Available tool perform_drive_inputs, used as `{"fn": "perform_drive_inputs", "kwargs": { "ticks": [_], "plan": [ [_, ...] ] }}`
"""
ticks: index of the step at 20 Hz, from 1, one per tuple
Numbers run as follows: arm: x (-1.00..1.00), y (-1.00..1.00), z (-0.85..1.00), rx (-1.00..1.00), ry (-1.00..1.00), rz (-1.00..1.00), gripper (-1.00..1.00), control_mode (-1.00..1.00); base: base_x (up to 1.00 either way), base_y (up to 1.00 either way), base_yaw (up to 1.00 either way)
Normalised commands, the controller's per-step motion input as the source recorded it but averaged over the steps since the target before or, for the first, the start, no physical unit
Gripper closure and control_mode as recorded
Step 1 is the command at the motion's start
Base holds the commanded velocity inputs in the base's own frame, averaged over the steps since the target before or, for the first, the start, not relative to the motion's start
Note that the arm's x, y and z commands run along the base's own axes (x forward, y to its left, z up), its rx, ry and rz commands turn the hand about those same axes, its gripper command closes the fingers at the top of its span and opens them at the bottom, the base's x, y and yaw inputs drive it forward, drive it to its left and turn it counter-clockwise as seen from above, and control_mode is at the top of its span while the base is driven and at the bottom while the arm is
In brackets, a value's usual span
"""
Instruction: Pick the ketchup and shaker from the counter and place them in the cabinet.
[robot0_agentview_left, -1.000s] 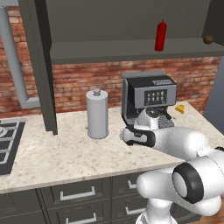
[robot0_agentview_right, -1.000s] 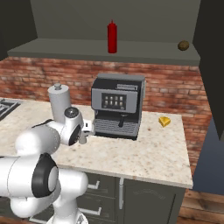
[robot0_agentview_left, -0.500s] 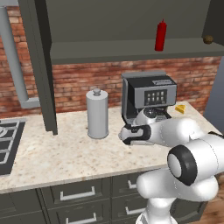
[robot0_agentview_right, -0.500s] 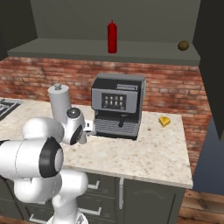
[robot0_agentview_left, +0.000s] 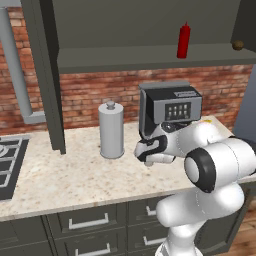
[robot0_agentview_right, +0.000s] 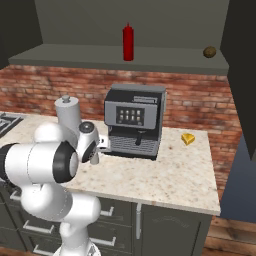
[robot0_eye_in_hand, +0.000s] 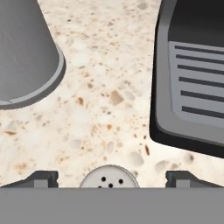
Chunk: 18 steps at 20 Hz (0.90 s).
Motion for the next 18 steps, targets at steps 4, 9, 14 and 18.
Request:
{"fn": "perform_drive_inputs", "kwargs": {
  "ticks": [4, 9, 14, 18],
  "plan": [
    [0.23, 0.0, -0.16, 0.0, 0.0, 0.0, 1.0, -1.0, 0.0, 0.0, 0.0],
    [0.05, 0.0, -0.06, 0.0, 0.0, 0.0, 1.0, -1.0, 0.0, 0.0, 0.0],
    [-0.02, 0.0, 0.1, 0.0, -0.02, 0.0, 1.0, -1.0, 0.0, 0.0, 0.0],
    [-0.18, 0.05, 0.65, -0.01, -0.09, 0.0, 1.0, -1.0, 0.0, 0.0, 0.0]
  ]
}}
